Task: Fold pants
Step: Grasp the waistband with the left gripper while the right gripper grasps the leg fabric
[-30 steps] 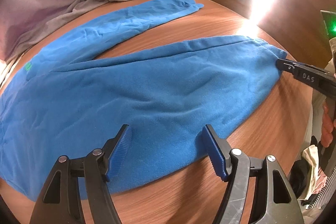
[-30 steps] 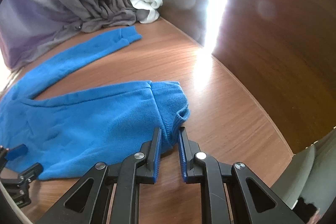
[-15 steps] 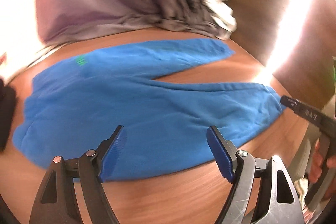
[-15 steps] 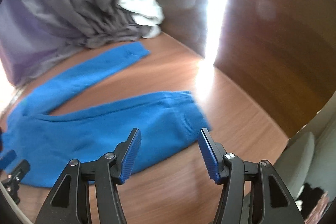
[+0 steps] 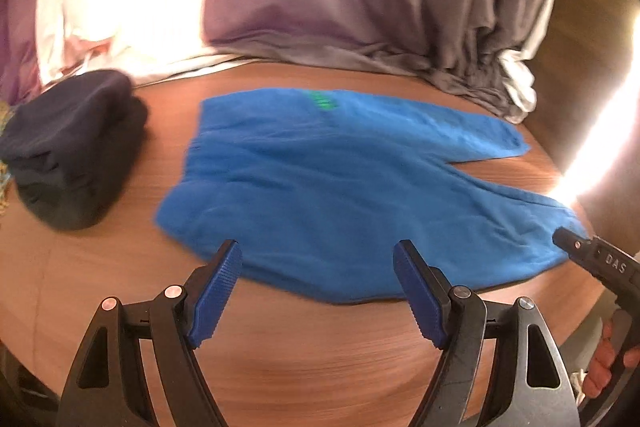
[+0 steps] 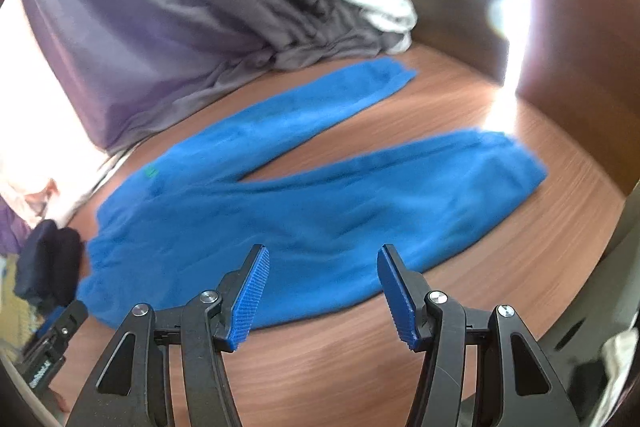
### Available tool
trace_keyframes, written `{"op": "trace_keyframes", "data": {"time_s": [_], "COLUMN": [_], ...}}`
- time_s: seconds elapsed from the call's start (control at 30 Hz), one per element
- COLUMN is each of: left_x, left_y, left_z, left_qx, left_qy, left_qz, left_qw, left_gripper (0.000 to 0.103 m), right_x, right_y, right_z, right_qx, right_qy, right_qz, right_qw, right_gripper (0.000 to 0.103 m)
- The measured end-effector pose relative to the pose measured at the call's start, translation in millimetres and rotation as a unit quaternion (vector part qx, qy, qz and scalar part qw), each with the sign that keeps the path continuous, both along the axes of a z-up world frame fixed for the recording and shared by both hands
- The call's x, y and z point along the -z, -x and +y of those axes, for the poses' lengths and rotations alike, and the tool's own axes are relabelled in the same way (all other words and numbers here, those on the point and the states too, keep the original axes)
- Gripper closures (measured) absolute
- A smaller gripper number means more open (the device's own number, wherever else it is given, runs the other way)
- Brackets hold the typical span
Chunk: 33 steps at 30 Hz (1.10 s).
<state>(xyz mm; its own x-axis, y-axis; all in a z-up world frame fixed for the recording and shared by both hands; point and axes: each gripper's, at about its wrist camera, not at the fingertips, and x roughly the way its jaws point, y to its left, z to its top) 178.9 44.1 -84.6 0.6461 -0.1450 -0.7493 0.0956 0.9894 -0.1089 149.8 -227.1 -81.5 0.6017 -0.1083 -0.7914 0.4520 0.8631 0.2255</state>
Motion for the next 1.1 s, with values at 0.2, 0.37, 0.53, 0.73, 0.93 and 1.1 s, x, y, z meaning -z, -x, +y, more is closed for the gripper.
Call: {"op": "trace_keyframes", "data": {"time_s": [0.2, 0.37, 0.53, 0.73, 0.93, 1.1], "left_x": [11.7, 30.3, 46.1, 58.2, 68.2, 77.9], "left_y": [-4.3, -13.8, -29.7, -53.6, -64.0, -67.2], "left_z": [44.5, 70.8, 83.0, 89.2, 86.6, 86.1], "left_qx": [-0.019, -0.036, -0.041, -0.052, -0.056, -0.051], "left_qy": [-0.009, -0.015, 0.007, 0.009, -0.014, -0.016], "left_qz": [0.006, 0.023, 0.041, 0.048, 0.051, 0.059], "left_qw": [0.9998, 0.9990, 0.9983, 0.9974, 0.9970, 0.9968], "left_gripper": [0.026, 0.030, 0.036, 0.039, 0.039, 0.039], "right_x": [17.5, 38.1, 53.4, 54.0, 58.9, 67.8], "right_y": [-4.1, -8.1, -17.9, -19.6, -18.5, -15.8], "right_z": [44.3, 60.2, 68.4, 68.9, 64.6, 58.8], "right_qx": [-0.011, 0.019, 0.053, 0.092, 0.129, 0.151], "right_qy": [-0.017, -0.023, -0.006, 0.016, 0.012, 0.006], "right_qz": [0.015, 0.040, 0.061, 0.062, 0.062, 0.065], "right_qw": [1.000, 0.999, 0.997, 0.994, 0.990, 0.986], "right_gripper": [0.046, 0.046, 0.046, 0.046, 0.046, 0.046]}}
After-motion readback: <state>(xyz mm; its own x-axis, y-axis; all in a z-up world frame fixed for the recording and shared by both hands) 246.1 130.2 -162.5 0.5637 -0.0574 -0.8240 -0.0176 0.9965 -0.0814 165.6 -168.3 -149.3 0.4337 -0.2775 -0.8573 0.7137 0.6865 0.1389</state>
